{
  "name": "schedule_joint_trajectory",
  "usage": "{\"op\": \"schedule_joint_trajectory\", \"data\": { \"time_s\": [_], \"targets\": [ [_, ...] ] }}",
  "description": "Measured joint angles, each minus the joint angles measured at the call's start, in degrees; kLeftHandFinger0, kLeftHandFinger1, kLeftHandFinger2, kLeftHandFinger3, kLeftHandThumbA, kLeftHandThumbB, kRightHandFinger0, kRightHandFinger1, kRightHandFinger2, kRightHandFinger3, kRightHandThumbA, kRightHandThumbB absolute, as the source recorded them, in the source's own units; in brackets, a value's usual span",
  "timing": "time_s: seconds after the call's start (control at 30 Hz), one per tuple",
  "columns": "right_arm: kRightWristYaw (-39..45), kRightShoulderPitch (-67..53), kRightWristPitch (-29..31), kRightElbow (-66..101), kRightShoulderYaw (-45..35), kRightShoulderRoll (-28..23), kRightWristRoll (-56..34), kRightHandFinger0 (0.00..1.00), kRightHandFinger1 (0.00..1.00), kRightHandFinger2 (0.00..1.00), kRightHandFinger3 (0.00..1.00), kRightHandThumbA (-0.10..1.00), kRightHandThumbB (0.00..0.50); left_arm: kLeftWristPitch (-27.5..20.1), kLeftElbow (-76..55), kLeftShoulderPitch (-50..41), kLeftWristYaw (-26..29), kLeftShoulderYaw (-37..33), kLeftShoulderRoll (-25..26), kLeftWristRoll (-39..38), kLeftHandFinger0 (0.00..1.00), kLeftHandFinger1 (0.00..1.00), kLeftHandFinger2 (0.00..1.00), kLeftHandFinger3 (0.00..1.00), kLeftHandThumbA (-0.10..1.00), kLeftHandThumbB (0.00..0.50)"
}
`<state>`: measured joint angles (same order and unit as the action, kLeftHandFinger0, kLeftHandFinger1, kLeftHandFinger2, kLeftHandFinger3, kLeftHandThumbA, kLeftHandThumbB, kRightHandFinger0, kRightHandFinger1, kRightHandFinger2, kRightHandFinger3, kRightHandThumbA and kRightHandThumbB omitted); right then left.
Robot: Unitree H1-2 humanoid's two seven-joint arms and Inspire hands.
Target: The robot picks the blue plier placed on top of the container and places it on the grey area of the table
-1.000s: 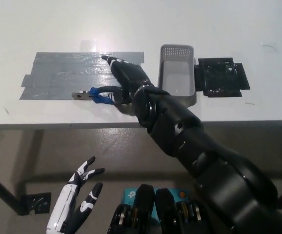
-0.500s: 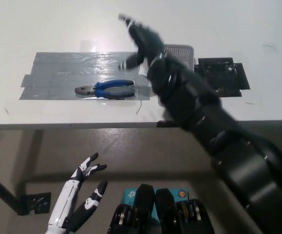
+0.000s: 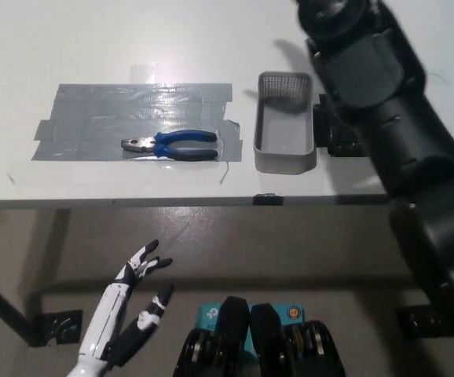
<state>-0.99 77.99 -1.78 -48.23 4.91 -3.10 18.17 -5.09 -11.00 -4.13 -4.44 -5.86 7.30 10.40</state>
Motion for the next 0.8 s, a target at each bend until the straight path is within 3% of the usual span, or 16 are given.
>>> {"op": "schedule_joint_trajectory", "data": {
  "time_s": [0.07,0.1,0.37,0.8],
  "targets": [
    [0.6,-2.6,-0.4,4.2,0.0,-0.4,-0.2,1.0,1.0,1.0,1.0,1.0,0.38,0.0,0.2,0.6,0.0,0.1,0.0,0.0,1.0,0.95,0.91,1.0,0.72,0.0],
    [1.0,-4.3,-0.7,7.0,0.0,-0.5,-0.4,1.0,1.0,1.0,1.0,1.0,0.384,0.0,0.3,0.8,0.0,0.1,0.0,0.0,1.0,1.0,1.0,1.0,0.74,0.0],
    [2.5,-20.4,-2.9,22.4,-0.2,-1.5,-2.0,1.0,1.0,1.0,1.0,1.0,0.35,0.0,2.2,1.9,0.0,0.1,-0.1,0.0,1.0,1.0,1.0,1.0,0.97,0.0],
    [3.2,-48.8,-5.1,46.1,-1.0,-4.6,-5.2,1.0,1.0,1.0,1.0,1.0,0.295,0.1,5.3,5.8,0.0,0.2,-0.2,0.0,1.0,1.0,1.0,1.0,1.0,0.001]
  ]
}}
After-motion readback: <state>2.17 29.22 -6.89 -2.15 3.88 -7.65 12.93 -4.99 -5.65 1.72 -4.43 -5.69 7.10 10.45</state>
